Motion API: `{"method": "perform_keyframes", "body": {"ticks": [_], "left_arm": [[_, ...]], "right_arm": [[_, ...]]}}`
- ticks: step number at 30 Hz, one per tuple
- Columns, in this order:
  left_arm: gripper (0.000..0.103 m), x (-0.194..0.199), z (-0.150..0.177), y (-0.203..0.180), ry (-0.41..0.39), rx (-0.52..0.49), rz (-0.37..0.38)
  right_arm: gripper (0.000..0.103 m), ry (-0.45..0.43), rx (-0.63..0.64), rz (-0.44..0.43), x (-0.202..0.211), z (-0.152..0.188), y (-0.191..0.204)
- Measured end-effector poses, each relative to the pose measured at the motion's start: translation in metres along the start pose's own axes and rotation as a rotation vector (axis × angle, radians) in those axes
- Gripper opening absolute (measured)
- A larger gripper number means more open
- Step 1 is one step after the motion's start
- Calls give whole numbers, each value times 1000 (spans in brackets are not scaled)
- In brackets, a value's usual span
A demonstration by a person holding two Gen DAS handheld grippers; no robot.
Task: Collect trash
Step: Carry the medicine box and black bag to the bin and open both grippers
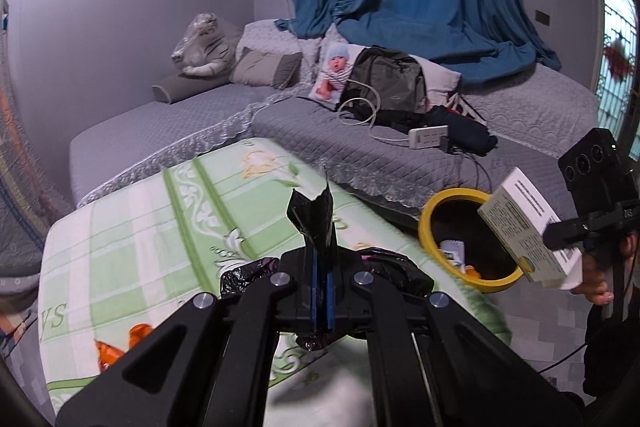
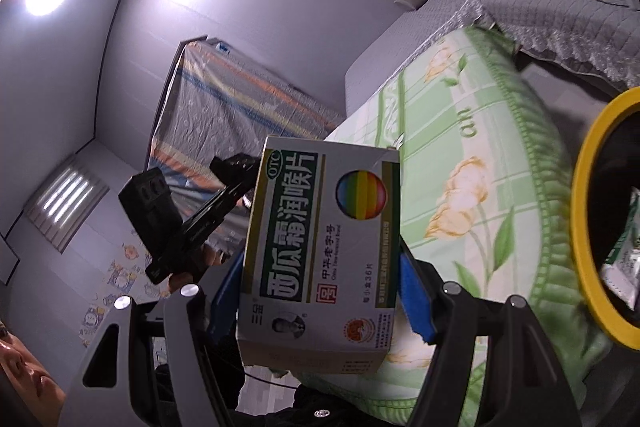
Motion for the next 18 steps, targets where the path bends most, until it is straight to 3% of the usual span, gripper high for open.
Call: {"method": "perform_keyframes", "body": {"ticks": [9,18], "left_arm": [[3,-29,-31,-62,-8,-82,114],[3,-70,-65,-128,-10,-139,228]], "right_arm": [[65,-227,-73,164,85,0,-42],[65,-320,-189,304,126,9,-101]]}}
Point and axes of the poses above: each gripper's, at about its wrist camera, not at the fingertips, and x roughly against the way its jaws point, y to its left, z to its underside, the point moved 6 cm from there along -x, roughly the way its jaws point, and after that the axes turned 15 degrees about y, right-handed, at the moved point
